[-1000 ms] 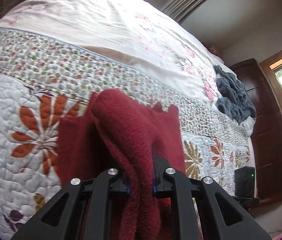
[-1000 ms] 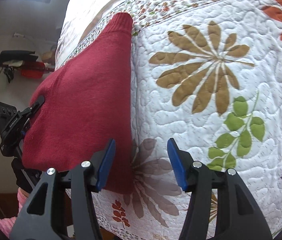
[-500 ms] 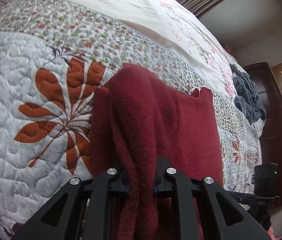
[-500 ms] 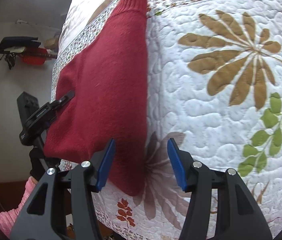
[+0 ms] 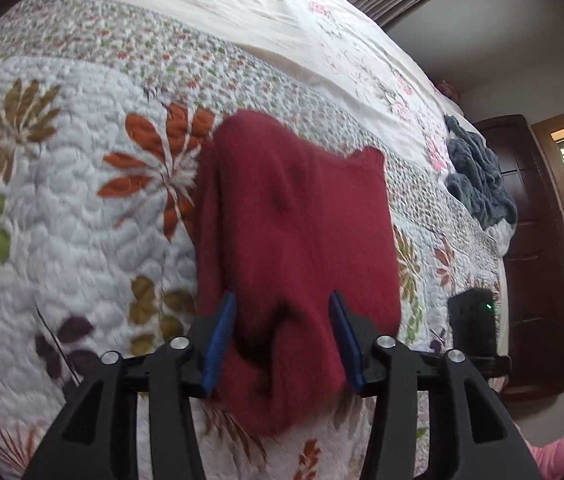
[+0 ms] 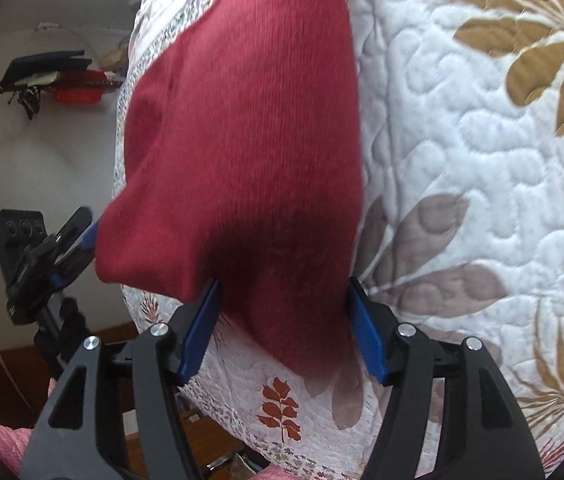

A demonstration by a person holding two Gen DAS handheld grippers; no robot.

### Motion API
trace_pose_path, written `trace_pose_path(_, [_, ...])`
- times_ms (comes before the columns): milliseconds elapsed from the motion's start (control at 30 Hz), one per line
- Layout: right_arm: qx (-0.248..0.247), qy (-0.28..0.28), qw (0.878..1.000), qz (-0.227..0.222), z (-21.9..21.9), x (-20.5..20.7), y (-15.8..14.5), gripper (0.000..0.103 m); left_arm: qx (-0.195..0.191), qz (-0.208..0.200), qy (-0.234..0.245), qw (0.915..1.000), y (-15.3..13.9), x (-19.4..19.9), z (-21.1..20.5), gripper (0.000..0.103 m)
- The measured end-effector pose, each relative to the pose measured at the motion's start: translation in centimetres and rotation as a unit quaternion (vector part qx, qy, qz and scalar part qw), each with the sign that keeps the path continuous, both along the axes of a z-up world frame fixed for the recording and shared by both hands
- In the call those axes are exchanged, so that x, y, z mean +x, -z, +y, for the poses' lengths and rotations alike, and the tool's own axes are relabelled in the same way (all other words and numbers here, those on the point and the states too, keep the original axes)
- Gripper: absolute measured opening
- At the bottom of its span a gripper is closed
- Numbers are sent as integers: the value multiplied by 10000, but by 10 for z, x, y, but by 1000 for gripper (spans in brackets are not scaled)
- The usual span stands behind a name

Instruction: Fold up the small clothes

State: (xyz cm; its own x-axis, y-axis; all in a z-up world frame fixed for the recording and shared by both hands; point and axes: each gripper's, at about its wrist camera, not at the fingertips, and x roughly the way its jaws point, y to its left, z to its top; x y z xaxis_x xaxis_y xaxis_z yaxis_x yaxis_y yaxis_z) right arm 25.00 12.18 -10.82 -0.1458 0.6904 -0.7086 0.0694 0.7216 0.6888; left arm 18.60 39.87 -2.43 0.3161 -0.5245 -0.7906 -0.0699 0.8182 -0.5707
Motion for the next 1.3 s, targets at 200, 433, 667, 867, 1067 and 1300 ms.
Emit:
trace_pose_path(200, [-106, -188, 9997, 125, 16, -3, 9, 57, -340, 435, -154, 9984, 28, -7, -8, 34])
trace_pose_path(433, [95, -256, 9995, -167, 17, -4, -13, 20, -854, 455, -518, 9940, 38, -12, 18, 11])
trace_pose_path(667, [-455, -608, 9970, -111, 20, -13, 1, 19, -567, 844, -468, 9937, 89, -17, 23, 13])
trace_pose_path(867, [-507, -656, 9965, -36, 23, -11, 5, 33, -684, 885, -337, 9932, 86, -11, 23, 22])
trace_pose_path(1067, [-640, -553, 9945, -612, 7, 11, -31, 63, -594, 515, -286, 9965, 45, 3, 38, 41])
trace_pose_path(1300, [-619, -251, 9946, -799, 6, 41, -32, 70, -410, 36, -550, 9976, 39, 70, 51, 45])
